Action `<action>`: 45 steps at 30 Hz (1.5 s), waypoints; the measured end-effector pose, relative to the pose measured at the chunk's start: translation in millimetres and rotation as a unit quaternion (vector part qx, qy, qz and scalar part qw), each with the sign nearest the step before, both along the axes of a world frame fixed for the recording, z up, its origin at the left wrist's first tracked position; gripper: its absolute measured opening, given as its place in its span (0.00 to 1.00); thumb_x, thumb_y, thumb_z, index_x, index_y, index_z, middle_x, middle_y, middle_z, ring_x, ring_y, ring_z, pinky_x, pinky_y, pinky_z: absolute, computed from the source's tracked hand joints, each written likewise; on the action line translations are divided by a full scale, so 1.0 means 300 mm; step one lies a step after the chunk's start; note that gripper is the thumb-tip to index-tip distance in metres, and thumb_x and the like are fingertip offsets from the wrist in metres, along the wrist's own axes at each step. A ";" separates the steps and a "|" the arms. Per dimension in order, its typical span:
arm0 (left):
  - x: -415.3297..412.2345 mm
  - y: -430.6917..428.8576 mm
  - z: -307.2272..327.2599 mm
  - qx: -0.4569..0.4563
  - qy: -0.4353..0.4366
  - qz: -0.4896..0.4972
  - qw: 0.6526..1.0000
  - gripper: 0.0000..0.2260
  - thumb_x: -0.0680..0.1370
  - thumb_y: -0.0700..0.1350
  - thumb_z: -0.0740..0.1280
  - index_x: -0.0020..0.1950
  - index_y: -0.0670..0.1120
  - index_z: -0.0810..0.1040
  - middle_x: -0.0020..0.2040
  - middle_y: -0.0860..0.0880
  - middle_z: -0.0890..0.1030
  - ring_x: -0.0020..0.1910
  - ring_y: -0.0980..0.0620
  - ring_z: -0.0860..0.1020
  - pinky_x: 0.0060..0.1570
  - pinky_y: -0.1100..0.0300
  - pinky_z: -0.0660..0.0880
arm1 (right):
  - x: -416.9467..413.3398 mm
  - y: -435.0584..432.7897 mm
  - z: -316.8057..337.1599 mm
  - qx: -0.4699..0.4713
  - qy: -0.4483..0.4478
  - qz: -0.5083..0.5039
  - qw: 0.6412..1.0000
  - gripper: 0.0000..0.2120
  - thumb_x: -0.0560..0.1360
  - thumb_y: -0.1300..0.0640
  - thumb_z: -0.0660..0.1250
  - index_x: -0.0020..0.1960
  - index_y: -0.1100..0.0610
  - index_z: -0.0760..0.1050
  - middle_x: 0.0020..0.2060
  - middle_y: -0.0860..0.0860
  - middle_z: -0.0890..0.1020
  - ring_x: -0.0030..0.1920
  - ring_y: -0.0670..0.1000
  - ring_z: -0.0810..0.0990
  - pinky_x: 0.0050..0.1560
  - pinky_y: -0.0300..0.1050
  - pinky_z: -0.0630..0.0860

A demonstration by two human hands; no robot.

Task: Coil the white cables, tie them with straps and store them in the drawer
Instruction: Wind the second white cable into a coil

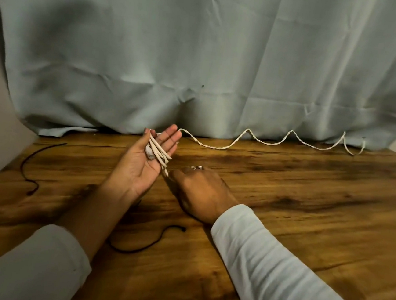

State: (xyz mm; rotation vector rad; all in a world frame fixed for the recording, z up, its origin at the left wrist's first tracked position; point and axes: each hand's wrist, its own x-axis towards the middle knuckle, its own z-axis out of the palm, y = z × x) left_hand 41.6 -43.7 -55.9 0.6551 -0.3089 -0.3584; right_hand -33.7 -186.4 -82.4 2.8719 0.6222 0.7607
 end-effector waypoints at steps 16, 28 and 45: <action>-0.033 -0.023 -0.087 0.466 -0.303 0.103 0.825 0.12 0.87 0.47 0.57 0.46 0.46 0.74 0.30 0.47 0.79 0.30 0.47 0.79 0.38 0.54 0.77 | -0.013 -0.116 0.078 0.131 -0.019 0.022 0.991 0.11 0.76 0.55 0.67 0.56 0.49 0.83 0.49 0.49 0.83 0.53 0.54 0.80 0.54 0.50 0.70; -0.070 -0.056 -0.061 0.335 -0.207 -0.062 0.917 0.18 0.86 0.52 0.55 0.44 0.42 0.74 0.24 0.50 0.64 0.19 0.52 0.62 0.34 0.55 0.62 | -0.006 -0.145 0.056 0.338 -0.058 -0.013 0.939 0.13 0.81 0.55 0.66 0.62 0.50 0.84 0.54 0.47 0.86 0.52 0.48 0.83 0.54 0.47 0.80; -0.053 0.012 -0.003 0.093 -0.055 -0.274 0.956 0.19 0.83 0.51 0.54 0.36 0.46 0.73 0.21 0.53 0.54 0.18 0.53 0.52 0.31 0.59 0.69 | -0.009 -0.032 0.019 0.564 0.109 0.113 0.810 0.18 0.87 0.48 0.56 0.74 0.50 0.71 0.68 0.45 0.79 0.71 0.43 0.74 0.76 0.49 0.68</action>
